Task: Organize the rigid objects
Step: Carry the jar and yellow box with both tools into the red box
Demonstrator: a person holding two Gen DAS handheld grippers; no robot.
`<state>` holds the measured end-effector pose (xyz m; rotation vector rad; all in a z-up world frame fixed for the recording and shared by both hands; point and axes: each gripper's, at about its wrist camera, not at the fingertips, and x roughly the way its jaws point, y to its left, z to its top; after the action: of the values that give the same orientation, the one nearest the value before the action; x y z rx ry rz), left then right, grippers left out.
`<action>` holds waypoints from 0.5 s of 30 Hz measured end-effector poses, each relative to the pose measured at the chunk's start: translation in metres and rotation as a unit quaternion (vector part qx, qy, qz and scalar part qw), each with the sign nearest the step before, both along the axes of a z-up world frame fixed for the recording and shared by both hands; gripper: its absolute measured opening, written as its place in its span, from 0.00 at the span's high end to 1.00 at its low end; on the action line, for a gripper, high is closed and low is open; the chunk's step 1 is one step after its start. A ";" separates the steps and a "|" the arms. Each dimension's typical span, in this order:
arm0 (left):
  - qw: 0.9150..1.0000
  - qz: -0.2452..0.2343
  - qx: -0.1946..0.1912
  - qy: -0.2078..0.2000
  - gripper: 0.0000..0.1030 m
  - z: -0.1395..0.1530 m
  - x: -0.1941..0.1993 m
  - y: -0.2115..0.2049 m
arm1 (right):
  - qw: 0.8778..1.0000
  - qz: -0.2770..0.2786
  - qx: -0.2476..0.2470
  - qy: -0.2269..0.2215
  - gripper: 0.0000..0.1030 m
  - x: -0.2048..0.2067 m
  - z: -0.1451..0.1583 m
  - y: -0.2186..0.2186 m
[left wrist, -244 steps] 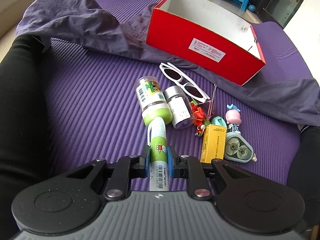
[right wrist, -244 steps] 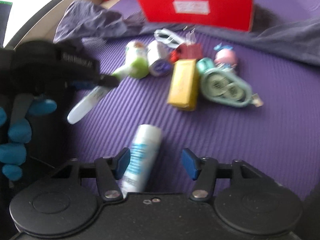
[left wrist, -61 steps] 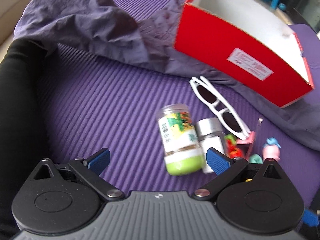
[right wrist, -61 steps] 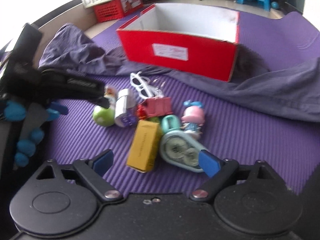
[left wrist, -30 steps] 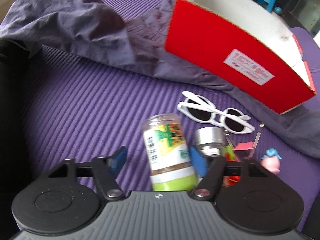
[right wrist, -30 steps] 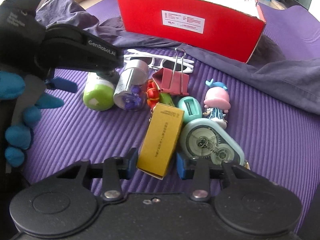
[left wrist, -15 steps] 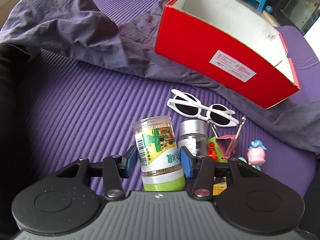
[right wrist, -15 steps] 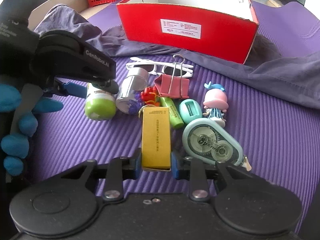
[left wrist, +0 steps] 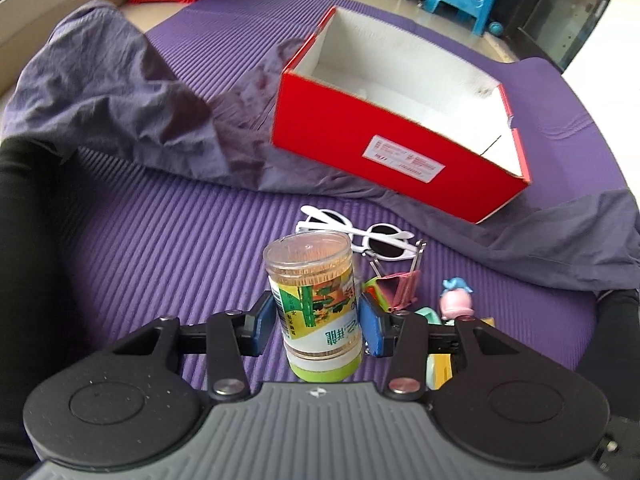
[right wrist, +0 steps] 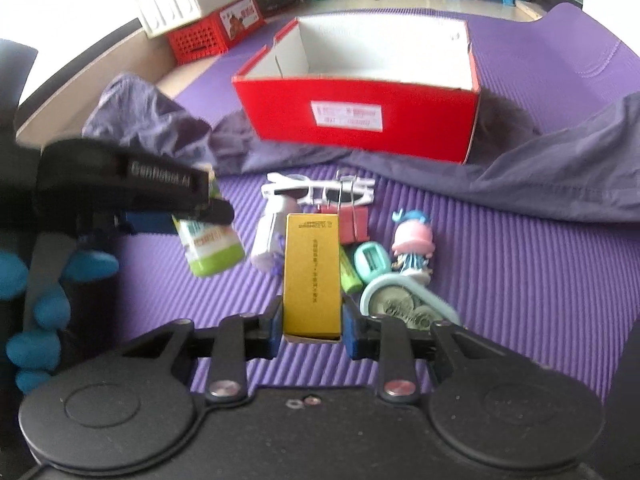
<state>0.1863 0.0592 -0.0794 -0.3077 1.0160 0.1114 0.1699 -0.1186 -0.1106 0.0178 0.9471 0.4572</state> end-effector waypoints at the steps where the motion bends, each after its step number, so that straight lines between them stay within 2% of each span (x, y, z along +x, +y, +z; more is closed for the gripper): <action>1: 1.000 -0.004 -0.001 -0.003 0.57 0.003 -0.001 -0.001 | 1.000 -0.002 0.003 -0.002 0.73 0.000 0.004 -0.002; 8: 0.999 -0.027 -0.008 -0.016 0.57 0.027 -0.003 -0.005 | 1.000 -0.010 0.016 -0.021 0.73 0.009 0.036 -0.012; 12: 0.999 -0.040 -0.024 -0.016 0.57 0.043 0.004 -0.004 | 0.999 -0.014 0.019 -0.037 0.73 0.020 0.056 -0.018; 15: 0.998 -0.050 -0.021 -0.026 0.57 0.058 0.012 -0.005 | 0.998 -0.020 0.022 -0.049 0.73 0.033 0.071 -0.023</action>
<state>0.1983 0.0539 -0.0219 -0.2951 0.9819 -0.0083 0.2033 -0.1415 -0.0395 0.0544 0.8396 0.4392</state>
